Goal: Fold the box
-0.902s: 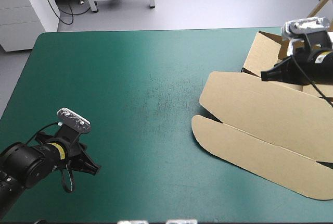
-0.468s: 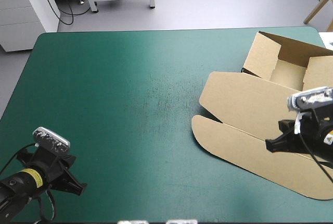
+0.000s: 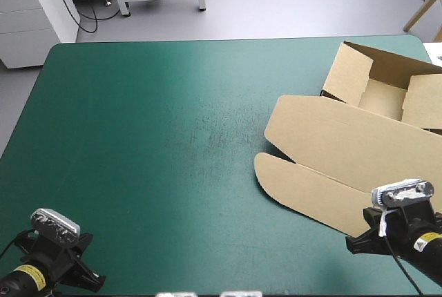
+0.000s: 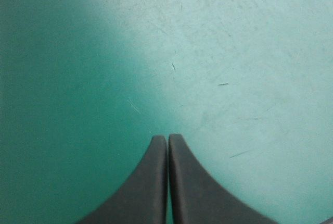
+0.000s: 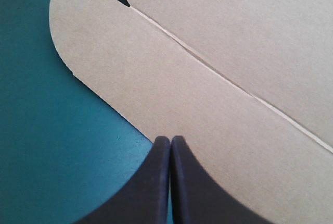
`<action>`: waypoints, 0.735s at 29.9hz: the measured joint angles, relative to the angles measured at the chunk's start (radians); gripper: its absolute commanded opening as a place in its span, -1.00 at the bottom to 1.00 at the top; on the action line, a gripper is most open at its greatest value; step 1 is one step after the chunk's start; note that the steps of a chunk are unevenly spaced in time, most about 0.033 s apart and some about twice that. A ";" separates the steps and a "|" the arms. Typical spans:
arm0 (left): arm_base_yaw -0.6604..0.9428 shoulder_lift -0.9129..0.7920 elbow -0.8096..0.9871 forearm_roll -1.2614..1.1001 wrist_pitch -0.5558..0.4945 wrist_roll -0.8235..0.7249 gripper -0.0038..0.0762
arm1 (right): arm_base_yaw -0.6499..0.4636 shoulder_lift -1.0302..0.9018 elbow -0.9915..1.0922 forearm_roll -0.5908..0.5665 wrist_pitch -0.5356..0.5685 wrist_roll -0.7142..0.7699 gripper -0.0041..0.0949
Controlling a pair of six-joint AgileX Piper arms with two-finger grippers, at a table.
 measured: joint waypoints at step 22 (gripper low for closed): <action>0.000 -0.059 0.023 0.019 0.017 0.001 -0.93 | 0.000 -0.107 0.095 0.000 -0.118 -0.021 -0.96</action>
